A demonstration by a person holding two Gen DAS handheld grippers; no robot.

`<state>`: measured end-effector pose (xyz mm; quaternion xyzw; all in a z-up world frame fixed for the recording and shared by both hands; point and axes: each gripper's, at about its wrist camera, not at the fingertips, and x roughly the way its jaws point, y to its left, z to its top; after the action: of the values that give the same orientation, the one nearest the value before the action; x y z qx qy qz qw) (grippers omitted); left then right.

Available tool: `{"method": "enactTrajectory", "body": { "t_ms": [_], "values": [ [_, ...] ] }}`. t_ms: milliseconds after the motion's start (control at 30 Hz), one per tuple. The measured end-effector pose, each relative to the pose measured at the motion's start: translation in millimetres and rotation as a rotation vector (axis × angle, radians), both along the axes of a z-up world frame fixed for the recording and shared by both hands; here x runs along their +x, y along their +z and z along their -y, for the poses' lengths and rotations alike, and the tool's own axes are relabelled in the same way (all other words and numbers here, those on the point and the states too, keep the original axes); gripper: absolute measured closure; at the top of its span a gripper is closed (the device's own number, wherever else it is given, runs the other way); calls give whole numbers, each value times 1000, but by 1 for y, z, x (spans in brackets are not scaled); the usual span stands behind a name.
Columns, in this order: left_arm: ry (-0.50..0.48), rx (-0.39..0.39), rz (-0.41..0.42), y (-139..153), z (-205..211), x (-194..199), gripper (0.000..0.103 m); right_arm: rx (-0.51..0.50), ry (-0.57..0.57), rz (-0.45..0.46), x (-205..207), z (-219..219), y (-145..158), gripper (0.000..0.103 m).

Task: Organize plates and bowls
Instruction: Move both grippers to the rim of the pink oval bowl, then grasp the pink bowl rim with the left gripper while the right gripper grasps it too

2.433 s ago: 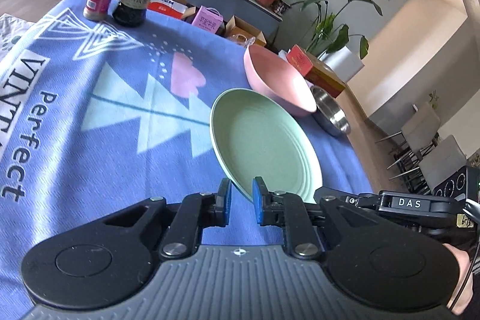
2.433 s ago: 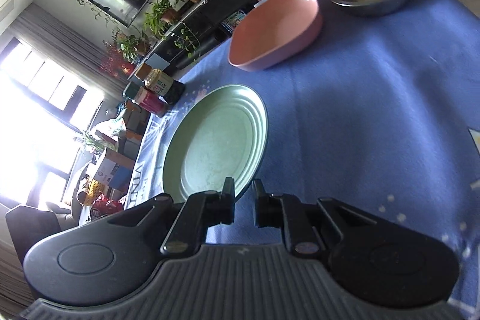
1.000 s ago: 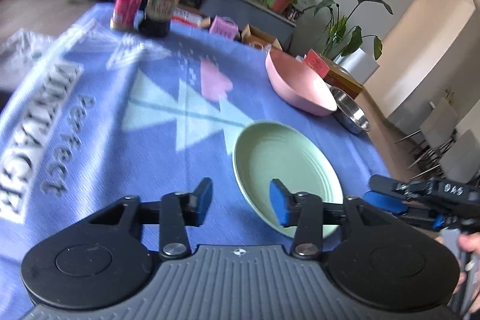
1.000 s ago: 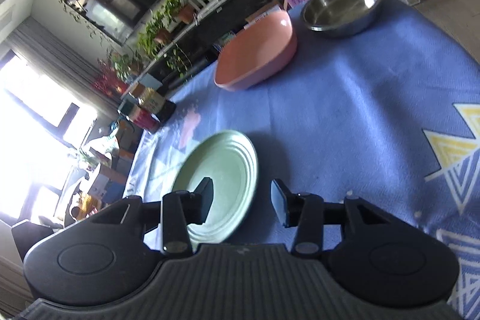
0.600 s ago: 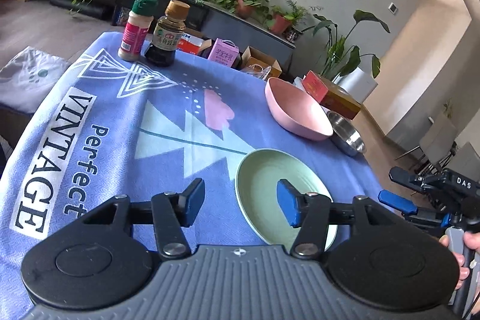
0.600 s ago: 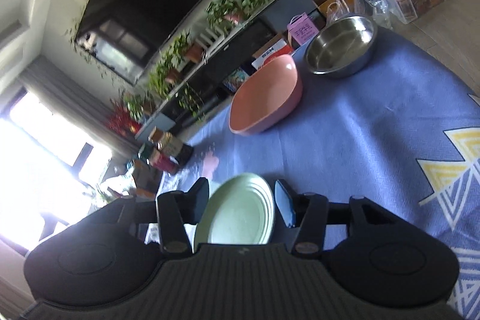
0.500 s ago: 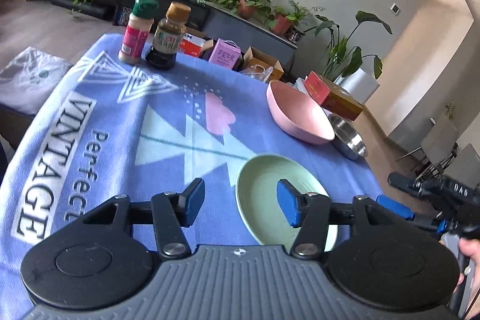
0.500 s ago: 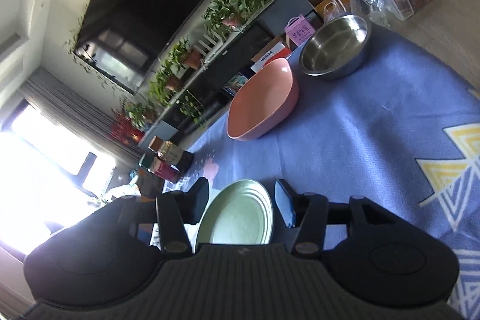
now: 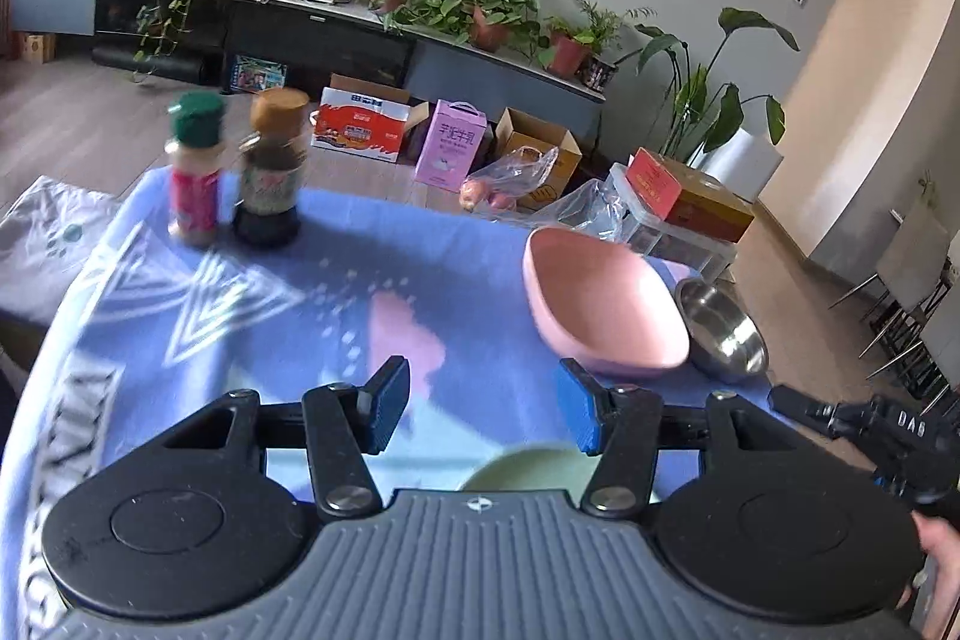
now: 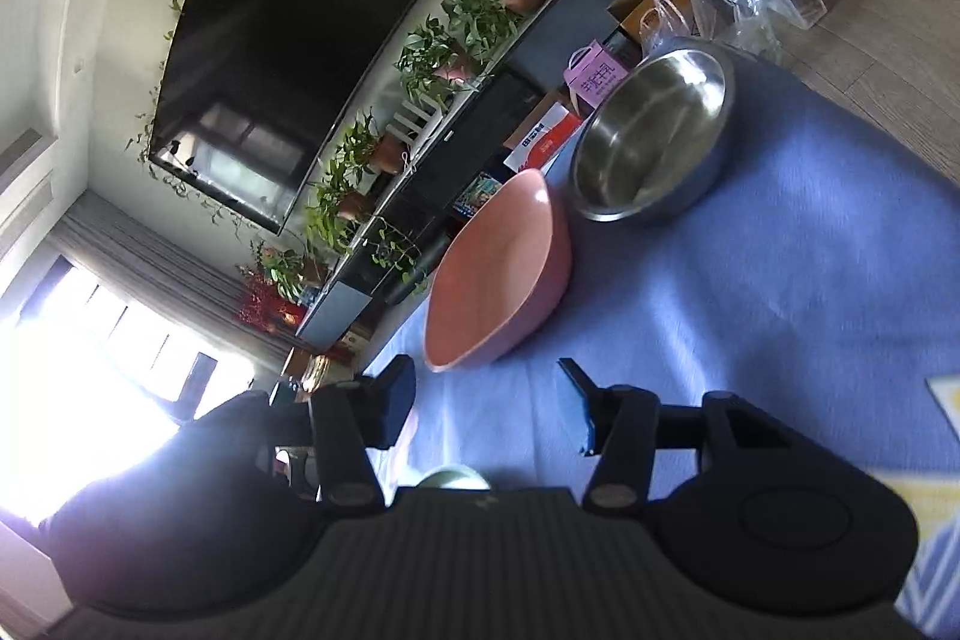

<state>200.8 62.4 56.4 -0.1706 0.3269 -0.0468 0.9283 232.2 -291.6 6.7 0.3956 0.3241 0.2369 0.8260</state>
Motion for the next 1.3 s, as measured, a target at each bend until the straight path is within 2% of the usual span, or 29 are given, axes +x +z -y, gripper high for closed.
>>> {"method": "enactTrajectory", "body": {
  "t_ms": [100,200,267,400,533,700,800,833,867,967,1100,1300],
  "values": [
    [-5,-3,-25,-4,7,27,51,25,-10,-6,10,5,-14,52],
    [-6,4,-47,-10,15,52,51,107,-18,-59,18,14,-32,52],
    [-12,13,-59,-15,21,68,51,136,-14,-53,21,15,-33,52],
    [-13,-5,-70,-25,30,92,51,130,-21,-7,26,8,-27,52],
    [-8,-19,-78,-34,37,104,52,122,-17,-17,34,0,-30,54],
    [-27,25,-81,-41,49,113,53,104,-13,7,39,0,-30,54],
    [-36,34,-99,-47,54,116,58,87,-4,22,40,-4,-30,57],
    [-37,37,-105,-49,55,118,65,85,2,22,41,-6,-31,60],
    [-41,46,-116,-51,57,118,79,88,15,14,41,-7,-31,67],
    [-56,32,-122,-52,59,116,90,86,31,-12,47,-9,-37,83],
    [-64,71,-120,-48,67,110,90,94,2,-14,43,-4,-37,86],
    [-78,70,-129,-46,64,104,90,98,-17,-27,39,-4,-35,86]
  ]
}}
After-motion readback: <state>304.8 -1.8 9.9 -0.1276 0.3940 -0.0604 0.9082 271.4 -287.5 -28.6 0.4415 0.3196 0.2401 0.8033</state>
